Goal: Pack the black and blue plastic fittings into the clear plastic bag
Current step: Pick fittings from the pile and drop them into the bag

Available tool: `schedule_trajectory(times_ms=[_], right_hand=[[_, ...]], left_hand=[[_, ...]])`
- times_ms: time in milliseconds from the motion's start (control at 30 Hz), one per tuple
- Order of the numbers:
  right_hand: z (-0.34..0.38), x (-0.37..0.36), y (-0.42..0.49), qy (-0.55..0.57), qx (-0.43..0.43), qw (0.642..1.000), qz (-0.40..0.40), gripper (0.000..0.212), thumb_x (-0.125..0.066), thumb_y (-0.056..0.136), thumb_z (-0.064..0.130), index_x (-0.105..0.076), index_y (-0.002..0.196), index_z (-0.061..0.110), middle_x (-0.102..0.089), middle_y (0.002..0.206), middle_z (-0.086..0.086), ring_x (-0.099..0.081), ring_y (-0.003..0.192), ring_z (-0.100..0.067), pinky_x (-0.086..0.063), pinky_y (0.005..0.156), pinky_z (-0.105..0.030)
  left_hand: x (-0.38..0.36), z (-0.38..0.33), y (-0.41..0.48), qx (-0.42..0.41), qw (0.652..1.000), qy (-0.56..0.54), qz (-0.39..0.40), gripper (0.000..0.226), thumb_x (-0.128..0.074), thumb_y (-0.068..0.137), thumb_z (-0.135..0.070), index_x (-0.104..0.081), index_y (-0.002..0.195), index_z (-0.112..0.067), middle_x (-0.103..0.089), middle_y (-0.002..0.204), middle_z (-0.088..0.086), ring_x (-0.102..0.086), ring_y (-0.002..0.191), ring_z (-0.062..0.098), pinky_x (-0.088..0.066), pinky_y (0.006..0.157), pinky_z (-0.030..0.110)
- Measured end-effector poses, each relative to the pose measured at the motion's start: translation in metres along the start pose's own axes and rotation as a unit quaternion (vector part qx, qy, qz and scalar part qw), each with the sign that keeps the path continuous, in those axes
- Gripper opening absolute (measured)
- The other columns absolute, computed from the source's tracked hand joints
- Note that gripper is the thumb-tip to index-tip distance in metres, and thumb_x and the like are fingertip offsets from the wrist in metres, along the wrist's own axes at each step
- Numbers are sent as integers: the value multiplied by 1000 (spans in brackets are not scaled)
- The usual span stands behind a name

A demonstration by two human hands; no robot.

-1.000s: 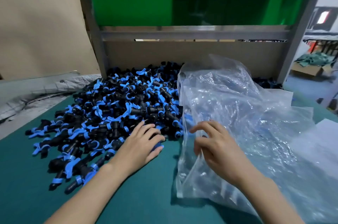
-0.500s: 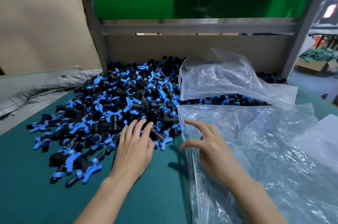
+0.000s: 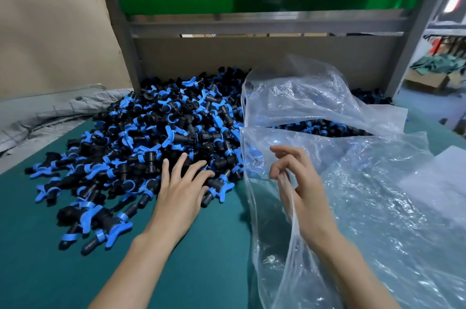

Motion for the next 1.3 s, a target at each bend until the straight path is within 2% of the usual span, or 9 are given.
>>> schedule_trajectory(times_ms=[233,400,500,567,700,767,900,1133,1300], right_hand=[[4,14,5,87,-18,992,-86,31,-54,94,9,-60,85,38,-59,119,-2,-59,108,-11,-47,75,-12],[0,18,5,79,-25,992,-100,39,-55,95,-4,-60,87,34,-58,120,-2,-59,107,-12,-48,76,-12],[3,15,5,60,-12,993,-99,35,-54,93,-4,-60,87,30,-58,117,-1,-57,110,-11,-48,74,-14],[6,13,4,54,-1,993,-101,30,-52,91,2,-59,86,31,-57,115,2,-57,111,-8,-49,72,-15],[11,10,2,2,22,996,-92,17,-52,92,9,-59,87,24,-54,115,7,-54,118,-11,-48,74,-25],[15,9,2,-20,46,995,-87,12,-52,91,8,-59,88,18,-53,115,5,-53,119,-9,-46,86,-22],[24,4,1,-64,83,993,-60,14,-55,87,1,-59,89,13,-51,118,4,-52,119,-4,-39,93,-12],[18,2,-2,-102,63,992,-50,14,-51,87,2,-60,89,13,-51,122,5,-53,115,-4,-45,88,-18],[6,2,-2,-82,43,994,-65,14,-49,90,3,-58,89,14,-51,118,2,-51,117,0,-40,90,-11]], left_hand=[[20,-7,-8,65,970,-221,-74,33,-44,99,-47,-61,113,-23,-60,107,-14,-53,109,7,-42,98,29],[3,-29,-14,322,564,-760,-3,32,-47,102,-28,-67,96,-5,-65,73,8,-61,73,18,-51,57,24],[2,-42,-18,321,487,-811,51,31,-48,99,-29,-64,102,-3,-64,74,10,-60,65,19,-48,50,24],[4,-46,-17,294,523,-797,67,32,-50,97,-32,-63,105,-4,-67,79,9,-58,62,17,-46,49,23],[21,-58,-9,114,874,-471,26,17,-58,95,-34,-65,107,-23,-66,88,-12,-57,77,6,-46,67,16],[29,-79,-5,-21,961,-276,-3,21,-56,97,-36,-60,116,-29,-57,105,-18,-48,99,1,-39,87,16],[28,-134,7,-100,954,-275,65,25,-52,94,-18,-58,119,-15,-55,110,-6,-43,97,1,-38,92,12],[24,-141,24,21,814,-564,136,24,-47,92,-7,-52,80,-26,-51,75,-17,-47,74,-2,-41,66,5],[12,-55,9,95,914,-386,-82,27,-47,99,-11,-65,108,-30,-64,101,-21,-61,97,1,-50,82,24]])
Point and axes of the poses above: each hand's wrist, its own y-axis towards the middle knuckle, its own x-axis out of the back of the hand, z = x × y, the point moved 5 cm from there along y, towards the middle knuckle
